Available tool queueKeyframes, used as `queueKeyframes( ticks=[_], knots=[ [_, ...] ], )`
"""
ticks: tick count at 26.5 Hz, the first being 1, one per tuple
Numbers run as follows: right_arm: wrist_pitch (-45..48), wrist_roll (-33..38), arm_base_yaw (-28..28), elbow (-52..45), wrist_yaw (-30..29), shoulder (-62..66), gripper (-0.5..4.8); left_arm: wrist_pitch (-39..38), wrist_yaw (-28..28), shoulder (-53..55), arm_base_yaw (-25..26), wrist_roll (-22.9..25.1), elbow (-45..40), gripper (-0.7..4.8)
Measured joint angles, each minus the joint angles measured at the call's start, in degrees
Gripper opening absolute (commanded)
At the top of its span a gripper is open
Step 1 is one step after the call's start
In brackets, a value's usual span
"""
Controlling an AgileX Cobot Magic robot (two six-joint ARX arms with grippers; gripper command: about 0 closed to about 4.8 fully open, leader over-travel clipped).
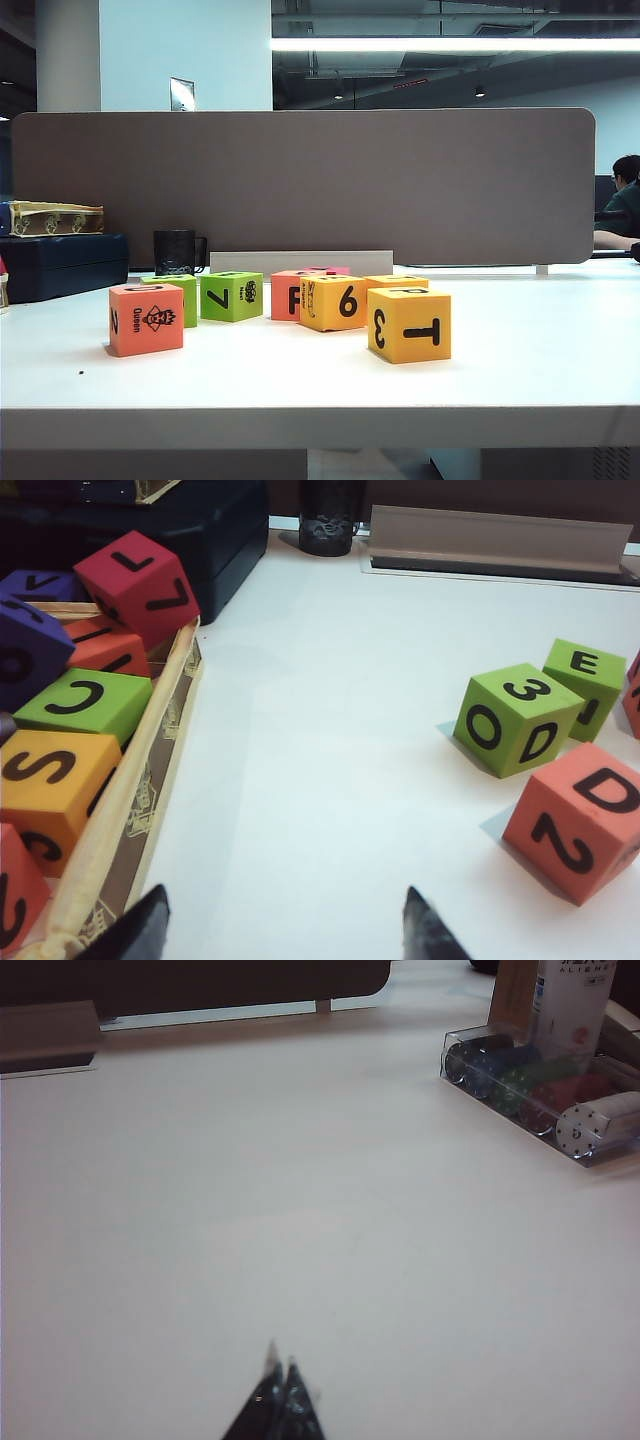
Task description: Select the appropriate blocks from the scattered letter blocks on the table and arrange them in a row to spell out "DEEP".
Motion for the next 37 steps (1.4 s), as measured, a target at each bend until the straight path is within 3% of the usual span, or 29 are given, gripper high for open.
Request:
queueKeyframes(
  ticks=[4,9,16,23,27,28,30,32,37],
  knots=[
    [2.5,0.0,0.0,0.0,0.0,0.0,-0.01,0.0,-0.5,0.0,0.0,0.0,0.0,3.10],
    [2.9,0.0,0.0,0.0,0.0,0.0,-0.01,0.4,7.2,0.0,0.0,-0.1,0.0,3.10],
    [2.8,0.0,0.0,0.0,0.0,0.0,-0.01,0.5,6.5,0.0,0.0,-0.2,0.0,3.10],
    [2.8,0.0,0.0,0.0,0.0,0.0,-0.01,0.9,13.7,0.0,0.0,-0.2,0.0,3.10],
    [2.8,0.0,0.0,0.0,0.0,0.0,-0.01,0.9,14.5,0.0,0.0,-0.2,0.0,3.01],
    [2.8,0.0,0.0,0.0,0.0,0.0,-0.01,0.9,14.5,0.0,0.0,-0.2,0.0,2.75],
    [2.8,0.3,0.0,0.0,-0.3,0.0,-0.01,0.9,14.5,0.0,0.0,-1.4,0.0,1.17],
    [2.9,1.0,0.0,0.0,-2.9,0.0,-0.01,0.9,14.3,0.0,0.0,-3.9,0.0,0.48],
    [4.3,1.9,0.4,0.0,-7.1,0.0,-0.02,0.9,14.3,0.0,0.0,-8.2,0.0,-0.06]
  ],
)
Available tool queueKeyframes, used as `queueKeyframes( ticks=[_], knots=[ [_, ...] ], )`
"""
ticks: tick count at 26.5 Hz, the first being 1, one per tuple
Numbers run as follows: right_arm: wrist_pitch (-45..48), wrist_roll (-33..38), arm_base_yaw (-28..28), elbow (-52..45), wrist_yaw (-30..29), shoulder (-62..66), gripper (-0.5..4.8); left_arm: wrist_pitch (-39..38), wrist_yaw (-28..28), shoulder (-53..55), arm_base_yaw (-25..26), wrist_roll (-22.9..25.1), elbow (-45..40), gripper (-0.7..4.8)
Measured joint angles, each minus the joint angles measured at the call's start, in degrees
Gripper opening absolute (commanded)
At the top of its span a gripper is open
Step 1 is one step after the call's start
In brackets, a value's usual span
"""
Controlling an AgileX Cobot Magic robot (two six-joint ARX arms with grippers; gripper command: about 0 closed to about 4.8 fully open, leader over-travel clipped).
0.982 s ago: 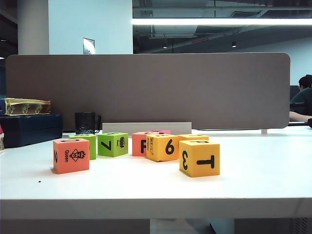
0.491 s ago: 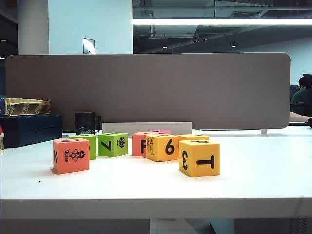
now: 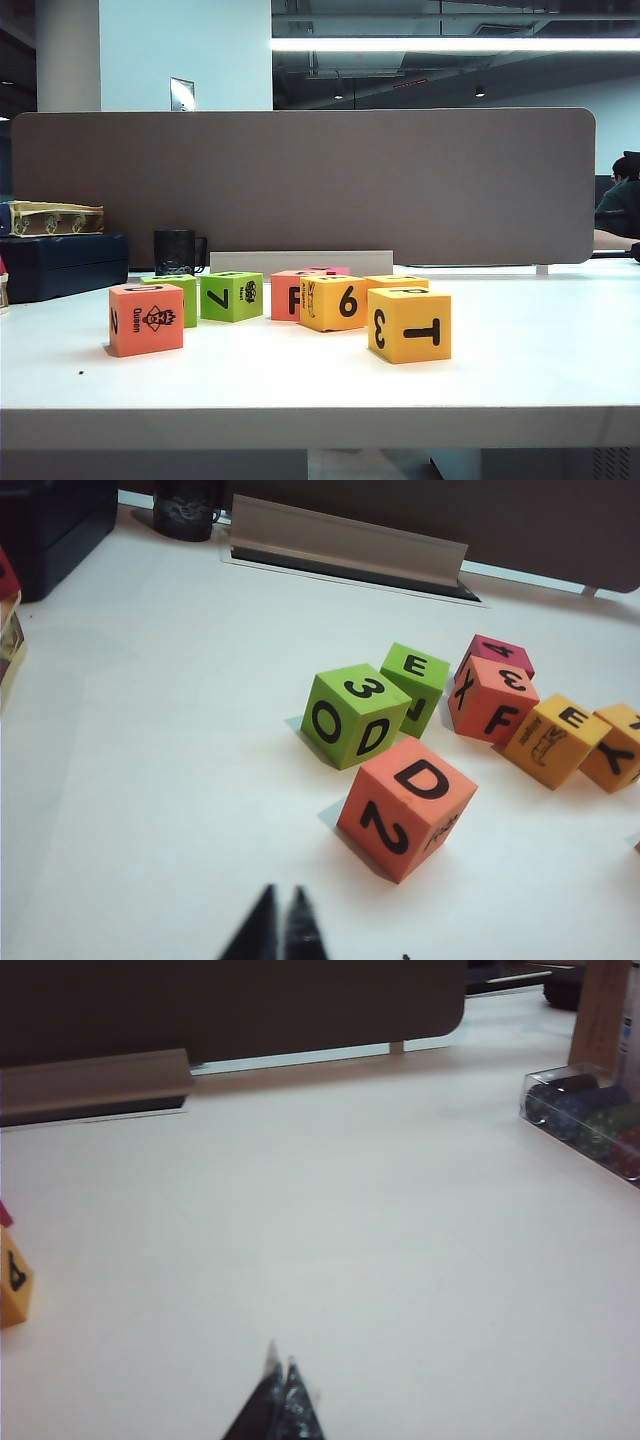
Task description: Select the appropriate blocks from the scattered letter blocks on the table and arrange them in a row to spell out "DEEP".
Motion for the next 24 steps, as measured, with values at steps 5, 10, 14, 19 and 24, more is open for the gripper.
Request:
queueKeyframes(
  ticks=[5,10,14,19,24],
  knots=[
    [0.8,4.0,0.0,0.0,-3.7,0.0,-0.02,0.8,0.5,0.0,0.0,-5.8,0.1,-0.06],
    [1.5,4.8,0.0,0.9,-8.4,0.0,-0.02,0.8,2.2,0.0,0.0,-7.1,2.5,-0.06],
    [2.0,5.6,0.0,6.6,-9.2,0.0,-0.02,0.1,2.2,0.0,0.0,-7.2,6.6,-0.06],
    [-0.3,5.6,0.0,13.9,-9.2,0.0,-0.02,-1.7,2.2,0.2,0.0,-7.2,12.4,-0.06],
    [-5.7,5.6,0.0,21.7,-9.4,2.8,-0.02,-4.8,2.2,4.2,0.0,-7.2,18.0,-0.06]
  ],
)
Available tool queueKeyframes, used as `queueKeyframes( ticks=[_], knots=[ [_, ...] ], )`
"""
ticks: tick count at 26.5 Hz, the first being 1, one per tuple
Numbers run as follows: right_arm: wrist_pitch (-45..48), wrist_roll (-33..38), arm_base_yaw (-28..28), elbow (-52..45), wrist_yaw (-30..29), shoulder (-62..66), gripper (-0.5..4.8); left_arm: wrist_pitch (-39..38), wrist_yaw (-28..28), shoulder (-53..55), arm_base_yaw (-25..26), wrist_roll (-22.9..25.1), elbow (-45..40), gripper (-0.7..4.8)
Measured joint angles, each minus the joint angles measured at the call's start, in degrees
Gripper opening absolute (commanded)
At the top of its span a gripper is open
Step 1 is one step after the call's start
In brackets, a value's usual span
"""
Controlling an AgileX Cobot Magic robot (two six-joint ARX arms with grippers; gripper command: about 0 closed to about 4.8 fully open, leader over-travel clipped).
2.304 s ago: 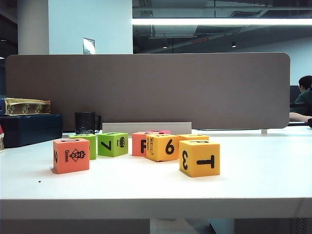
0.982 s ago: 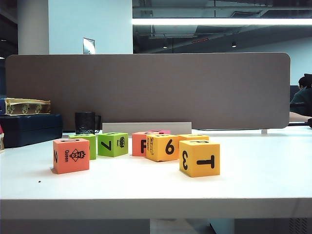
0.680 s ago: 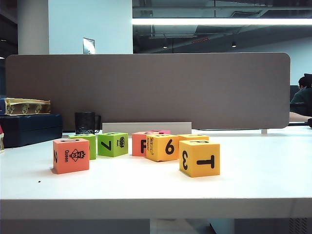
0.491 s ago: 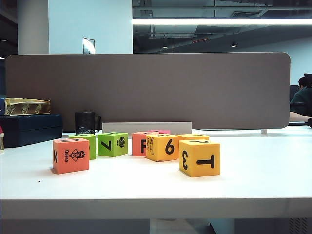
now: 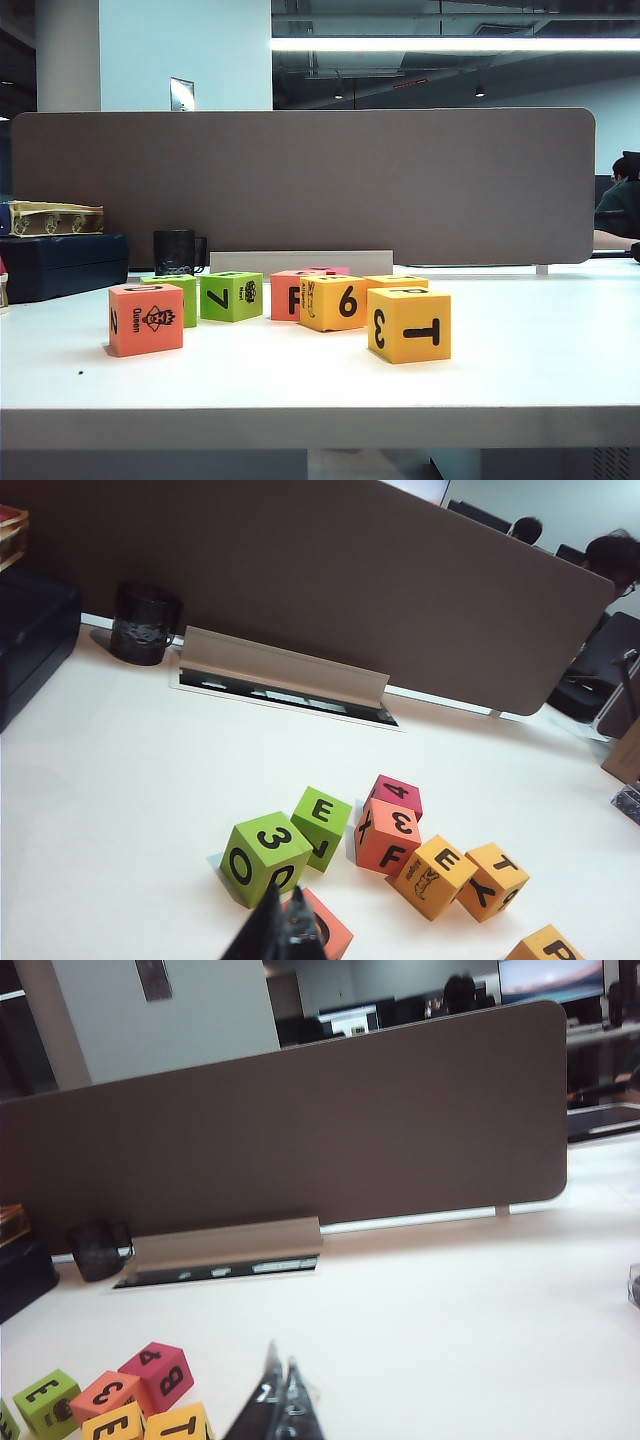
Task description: Select the appropriate blocks from the scattered letter blocks on the table and arrange them in a row to spell out "DEEP".
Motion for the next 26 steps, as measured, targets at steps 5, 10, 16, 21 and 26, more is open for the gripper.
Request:
queueKeyframes(
  ticks=[5,10,16,21,26],
  knots=[
    [-4.7,0.0,0.0,6.6,-1.4,6.3,-0.02,-1.2,2.6,5.9,0.0,1.4,4.1,-0.06],
    [-6.5,0.0,0.0,12.6,-7.4,15.7,-0.02,-4.5,5.0,13.3,0.0,5.4,9.5,-0.06],
    [-12.4,-0.1,0.0,22.4,-14.2,28.9,-0.02,-7.3,5.6,21.6,0.0,8.3,15.7,-0.06],
    [-17.9,-1.1,0.0,30.1,-17.5,37.8,-0.02,-7.6,7.0,27.5,0.0,10.1,20.1,-0.06],
    [-21.5,-3.8,2.3,35.4,-18.1,44.0,-0.02,-8.5,8.3,32.4,0.0,10.7,22.3,-0.06]
  ],
)
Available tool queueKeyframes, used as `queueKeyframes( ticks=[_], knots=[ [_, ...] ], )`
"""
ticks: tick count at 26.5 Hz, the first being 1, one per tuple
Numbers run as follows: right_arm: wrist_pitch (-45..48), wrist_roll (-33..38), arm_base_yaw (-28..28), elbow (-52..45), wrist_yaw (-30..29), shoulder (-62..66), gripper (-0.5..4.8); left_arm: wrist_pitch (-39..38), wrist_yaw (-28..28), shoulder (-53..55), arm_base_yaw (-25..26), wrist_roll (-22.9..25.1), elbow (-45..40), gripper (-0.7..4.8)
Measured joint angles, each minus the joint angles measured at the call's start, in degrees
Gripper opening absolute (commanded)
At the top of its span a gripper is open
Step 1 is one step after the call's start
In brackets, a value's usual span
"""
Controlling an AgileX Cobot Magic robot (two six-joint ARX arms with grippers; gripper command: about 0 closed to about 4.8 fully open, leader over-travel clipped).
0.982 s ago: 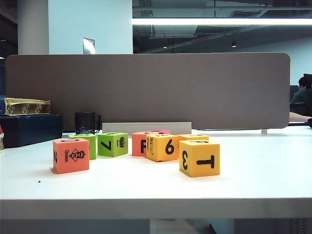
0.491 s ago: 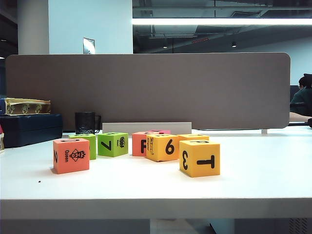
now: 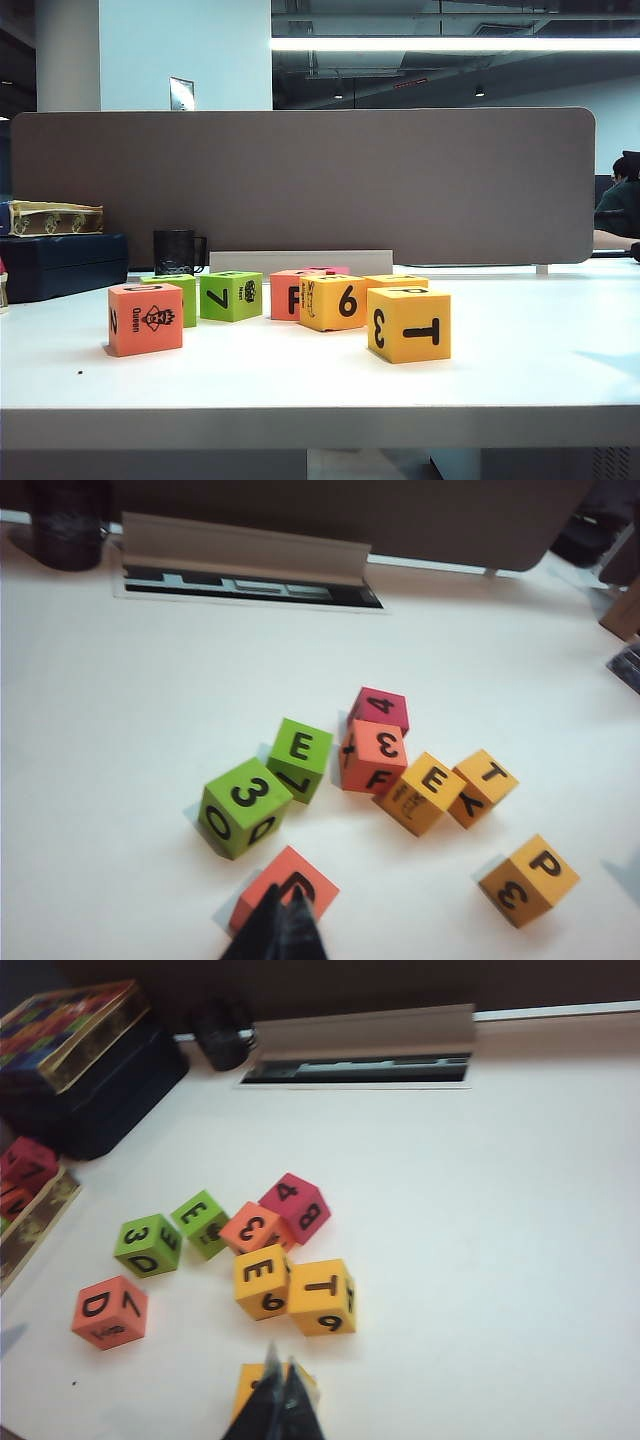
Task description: Select the appropriate blocks from the scattered letter blocks on the table and arrange them in a row to spell out "DEEP".
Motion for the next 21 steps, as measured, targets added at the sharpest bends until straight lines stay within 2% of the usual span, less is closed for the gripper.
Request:
queueKeyframes(
  ticks=[5,13,17,21],
  knots=[
    [-0.3,-0.5,4.3,3.5,-0.1,4.8,-0.02,-0.1,1.7,4.0,0.0,0.5,1.4,-0.06],
    [-3.0,-3.4,17.7,7.9,0.3,15.8,-0.02,-1.2,2.9,11.1,0.0,3.3,1.9,-0.06],
    [-5.4,-3.6,20.4,8.3,0.3,18.8,-0.02,-1.2,3.0,12.5,-0.4,3.4,1.9,-0.06],
    [-7.4,-3.6,22.4,8.4,0.4,20.9,-0.02,-2.9,2.9,14.5,-3.3,4.9,4.0,-0.06]
  ],
)
